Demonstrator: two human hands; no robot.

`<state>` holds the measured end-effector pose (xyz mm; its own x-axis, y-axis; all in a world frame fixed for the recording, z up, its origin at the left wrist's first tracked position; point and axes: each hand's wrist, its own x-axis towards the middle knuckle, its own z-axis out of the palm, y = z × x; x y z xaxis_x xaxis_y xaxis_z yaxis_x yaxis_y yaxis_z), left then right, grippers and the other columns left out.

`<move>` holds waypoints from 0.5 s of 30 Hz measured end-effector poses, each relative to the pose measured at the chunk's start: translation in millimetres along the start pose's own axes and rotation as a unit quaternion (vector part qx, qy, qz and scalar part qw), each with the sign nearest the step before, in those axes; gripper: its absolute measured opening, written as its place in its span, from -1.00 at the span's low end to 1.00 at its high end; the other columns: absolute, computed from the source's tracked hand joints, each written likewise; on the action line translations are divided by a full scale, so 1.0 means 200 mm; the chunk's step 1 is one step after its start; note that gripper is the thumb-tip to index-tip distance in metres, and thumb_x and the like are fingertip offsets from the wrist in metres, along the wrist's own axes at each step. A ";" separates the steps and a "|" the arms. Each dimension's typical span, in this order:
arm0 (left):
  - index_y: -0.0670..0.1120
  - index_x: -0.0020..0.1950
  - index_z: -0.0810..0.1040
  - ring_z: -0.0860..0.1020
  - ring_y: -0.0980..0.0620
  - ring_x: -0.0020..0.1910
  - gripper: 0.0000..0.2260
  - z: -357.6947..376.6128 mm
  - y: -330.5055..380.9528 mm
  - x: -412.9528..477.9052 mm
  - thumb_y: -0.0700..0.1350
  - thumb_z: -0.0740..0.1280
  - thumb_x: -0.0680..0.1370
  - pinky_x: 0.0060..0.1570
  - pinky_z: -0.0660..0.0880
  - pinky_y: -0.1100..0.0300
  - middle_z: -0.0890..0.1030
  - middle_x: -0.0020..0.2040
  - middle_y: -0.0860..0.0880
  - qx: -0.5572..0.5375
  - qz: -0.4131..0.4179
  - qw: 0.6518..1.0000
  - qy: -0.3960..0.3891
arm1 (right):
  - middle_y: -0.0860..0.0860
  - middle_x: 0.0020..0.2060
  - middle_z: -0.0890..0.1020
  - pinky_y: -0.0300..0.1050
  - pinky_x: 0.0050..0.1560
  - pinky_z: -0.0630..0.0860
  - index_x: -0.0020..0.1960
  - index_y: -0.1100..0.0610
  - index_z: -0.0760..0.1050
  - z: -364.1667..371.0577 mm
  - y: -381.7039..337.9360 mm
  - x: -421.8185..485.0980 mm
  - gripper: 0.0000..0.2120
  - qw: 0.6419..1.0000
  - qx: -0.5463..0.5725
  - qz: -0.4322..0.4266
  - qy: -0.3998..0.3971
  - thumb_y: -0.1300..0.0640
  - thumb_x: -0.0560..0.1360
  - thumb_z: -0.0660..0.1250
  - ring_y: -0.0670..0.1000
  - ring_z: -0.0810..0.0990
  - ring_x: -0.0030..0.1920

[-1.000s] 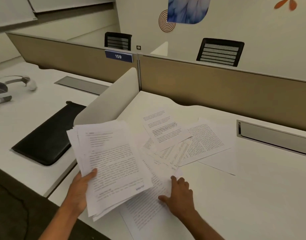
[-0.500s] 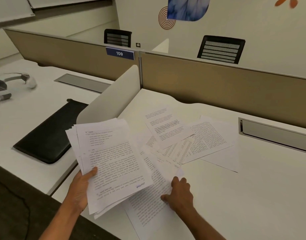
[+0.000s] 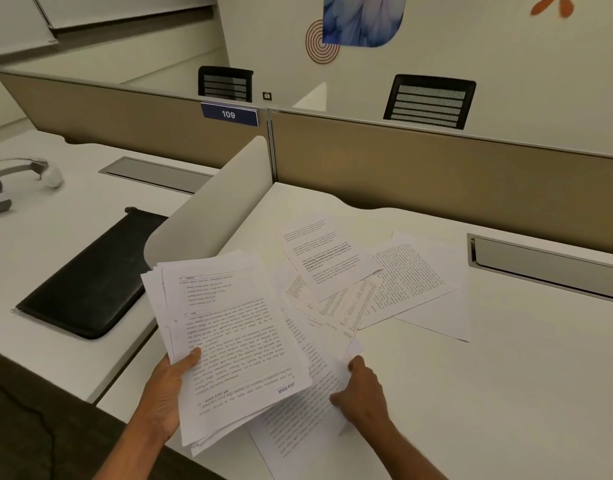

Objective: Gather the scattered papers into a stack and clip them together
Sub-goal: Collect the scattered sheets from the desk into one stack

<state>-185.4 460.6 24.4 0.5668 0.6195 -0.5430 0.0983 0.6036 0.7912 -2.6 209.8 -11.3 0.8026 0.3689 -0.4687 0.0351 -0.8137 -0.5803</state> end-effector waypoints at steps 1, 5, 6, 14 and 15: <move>0.00 0.33 0.60 0.59 -0.34 0.22 -0.68 0.00 0.00 0.00 -0.23 0.35 0.60 0.23 0.50 -0.35 0.69 0.22 -0.22 -0.002 0.000 1.000 0.000 | 0.01 -0.06 0.55 -0.08 -0.10 0.59 0.04 0.10 0.37 -0.02 0.03 0.00 -0.61 0.999 0.049 0.018 -0.001 0.22 0.33 0.50 -0.06 0.56 -0.16; -0.01 0.32 0.61 0.57 -0.37 0.26 -0.69 0.01 0.00 0.01 -0.24 0.34 0.60 0.27 0.45 -0.40 0.69 0.22 -0.23 -0.004 -0.015 1.000 -0.007 | 0.17 -0.15 0.66 -0.05 -0.28 0.57 -0.14 0.31 0.55 -0.13 0.16 0.02 -0.78 0.963 0.255 0.092 0.008 0.38 0.25 0.51 0.11 0.62 -0.23; -0.03 0.31 0.62 0.57 -0.36 0.26 -0.69 0.02 0.00 0.01 -0.24 0.34 0.59 0.29 0.44 -0.40 0.69 0.22 -0.24 -0.004 -0.024 1.000 -0.017 | 0.20 -0.18 0.66 -0.06 -0.28 0.54 -0.13 0.36 0.57 -0.17 0.20 0.03 -0.80 0.949 0.297 0.101 0.018 0.40 0.27 0.50 0.14 0.61 -0.25; -0.12 0.39 0.56 0.55 -0.39 0.32 -0.65 0.14 -0.07 0.00 -0.26 0.31 0.60 0.39 0.34 -0.41 0.64 0.29 -0.30 0.014 -0.066 0.996 -0.064 | 0.20 -0.04 0.71 -0.07 -0.26 0.59 0.10 0.25 0.59 -0.42 0.41 0.03 -0.77 0.868 0.476 0.116 0.086 0.42 0.47 0.42 0.19 0.70 -0.12; -0.12 0.39 0.55 0.56 -0.38 0.31 -0.65 0.16 -0.08 0.00 -0.26 0.31 0.60 0.39 0.35 -0.40 0.64 0.29 -0.29 0.022 -0.064 0.996 -0.066 | 0.19 -0.05 0.72 -0.06 -0.29 0.60 0.10 0.25 0.59 -0.41 0.43 0.02 -0.75 0.881 0.453 0.120 0.068 0.44 0.46 0.40 0.20 0.71 -0.11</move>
<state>-160.7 435.6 21.3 0.6502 0.4656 -0.6004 0.2103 0.6491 0.7310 53.7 104.7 -8.1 0.7888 0.1278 -0.6013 -0.5850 -0.1446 -0.7981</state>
